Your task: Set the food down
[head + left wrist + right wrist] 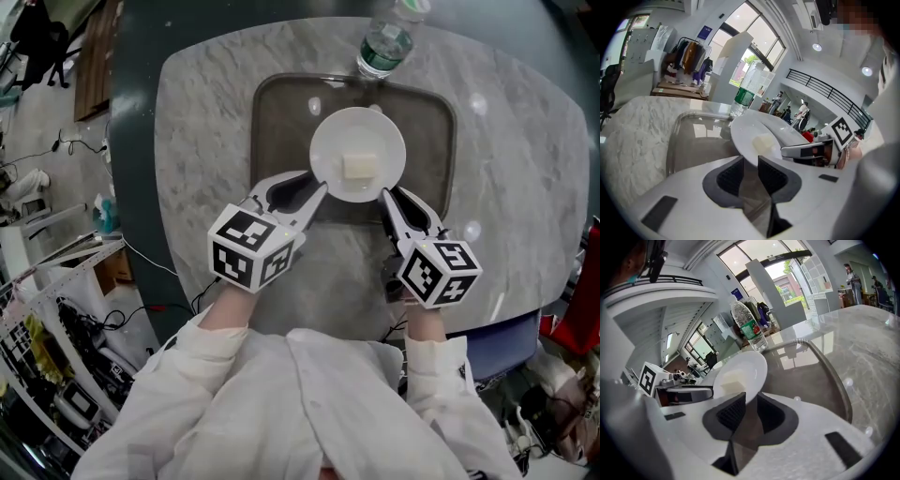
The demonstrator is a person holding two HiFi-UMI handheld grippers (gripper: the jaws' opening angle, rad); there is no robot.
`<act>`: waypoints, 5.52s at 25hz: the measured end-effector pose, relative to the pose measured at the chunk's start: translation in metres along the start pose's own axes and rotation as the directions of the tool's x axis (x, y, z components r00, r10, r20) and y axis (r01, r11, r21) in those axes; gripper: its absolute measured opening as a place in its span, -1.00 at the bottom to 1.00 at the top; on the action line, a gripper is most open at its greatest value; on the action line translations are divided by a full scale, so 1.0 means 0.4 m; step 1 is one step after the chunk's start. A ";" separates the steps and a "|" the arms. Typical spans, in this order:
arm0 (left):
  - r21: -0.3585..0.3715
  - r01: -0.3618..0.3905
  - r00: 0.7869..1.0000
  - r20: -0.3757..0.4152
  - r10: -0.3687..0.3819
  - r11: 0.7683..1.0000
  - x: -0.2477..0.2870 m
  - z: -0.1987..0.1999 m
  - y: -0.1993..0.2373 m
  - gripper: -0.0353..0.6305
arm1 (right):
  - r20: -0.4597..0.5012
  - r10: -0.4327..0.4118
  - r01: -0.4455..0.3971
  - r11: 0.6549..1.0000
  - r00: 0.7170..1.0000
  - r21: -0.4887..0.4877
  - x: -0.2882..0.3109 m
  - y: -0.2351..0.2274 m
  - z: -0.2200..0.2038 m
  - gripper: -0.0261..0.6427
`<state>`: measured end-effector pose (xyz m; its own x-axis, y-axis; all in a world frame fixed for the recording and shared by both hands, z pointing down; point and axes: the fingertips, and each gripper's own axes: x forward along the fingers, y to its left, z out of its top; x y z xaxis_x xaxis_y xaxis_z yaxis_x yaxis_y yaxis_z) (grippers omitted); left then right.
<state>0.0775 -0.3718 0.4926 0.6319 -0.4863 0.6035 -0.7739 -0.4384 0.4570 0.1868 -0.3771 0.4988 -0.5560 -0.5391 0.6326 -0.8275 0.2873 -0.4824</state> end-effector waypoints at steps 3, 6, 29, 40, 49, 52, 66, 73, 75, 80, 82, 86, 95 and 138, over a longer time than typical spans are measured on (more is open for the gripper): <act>0.002 -0.004 1.000 -0.012 0.004 1.000 0.016 0.002 0.000 -0.64 | -0.004 -0.009 0.009 1.000 1.000 0.004 0.003 -0.014 0.003 -0.76; -0.008 -0.012 1.000 -0.017 0.012 1.000 0.027 0.001 0.005 -0.64 | -0.017 -0.027 0.027 0.999 0.999 -0.026 0.007 -0.018 0.009 -0.76; -0.001 -0.067 0.993 -0.098 0.067 0.998 0.067 -0.011 0.029 -0.63 | -0.120 -0.120 0.102 0.984 0.986 -0.147 0.042 -0.043 -0.001 -0.72; -0.025 -0.054 0.991 -0.126 0.051 0.998 0.070 -0.012 0.034 -0.63 | -0.122 -0.112 0.091 0.982 0.986 -0.167 0.042 -0.038 -0.004 -0.67; -0.054 -0.071 0.994 -0.091 0.066 0.996 0.063 -0.004 0.045 -0.63 | -0.098 -0.113 0.096 0.982 0.989 -0.163 0.033 -0.042 -0.002 -0.64; -0.032 -0.071 0.994 -0.082 0.069 0.997 0.054 0.000 0.043 -0.63 | -0.084 -0.115 0.101 0.982 0.990 -0.160 0.019 -0.039 -0.002 -0.64; 0.128 0.021 0.995 0.094 -0.034 0.991 -0.129 0.066 -0.039 -0.69 | 0.103 -0.122 0.138 0.977 0.987 -0.165 -0.121 0.090 0.022 -0.65; 0.189 0.091 0.983 0.142 -0.119 0.978 -0.280 0.021 -0.123 -0.76 | 0.235 -0.113 0.157 0.972 0.965 -0.177 -0.250 0.205 0.009 -0.86; 0.206 0.112 0.973 0.175 -0.149 0.972 -0.332 0.011 -0.143 -0.78 | 0.266 -0.105 0.159 0.969 0.958 -0.189 -0.284 0.248 -0.007 -0.88; 0.228 0.237 0.918 0.267 -0.295 0.944 -0.477 -0.011 -0.217 -0.82 | 0.333 -0.051 0.100 0.986 0.942 -0.130 -0.351 0.354 -0.075 -0.91; 0.260 0.257 0.903 0.279 -0.327 0.931 -0.529 -0.036 -0.238 -0.82 | 0.354 -0.055 0.107 0.986 0.934 -0.129 -0.380 0.393 -0.111 -0.91; 0.302 0.256 0.898 0.277 -0.341 0.918 -0.617 -0.105 -0.259 -0.82 | 0.382 -0.060 0.121 0.983 0.922 -0.138 -0.431 0.475 -0.187 -0.91; 0.368 0.312 0.857 0.289 -0.426 0.876 -0.802 -0.223 -0.324 -0.82 | 0.429 -0.026 0.121 0.973 0.903 -0.197 -0.516 0.666 -0.313 -0.91; 0.328 0.336 0.868 0.257 -0.425 0.883 -0.828 -0.332 -0.517 -0.82 | 0.403 0.112 0.045 0.932 0.908 -0.360 -0.625 0.791 -0.383 -0.91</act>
<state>0.0228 -0.0197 0.2850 0.8884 -0.4296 0.1617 -0.4573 -0.7982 0.3920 0.0520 -0.0302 0.2808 -0.5658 -0.7767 0.2767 -0.8245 0.5282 -0.2031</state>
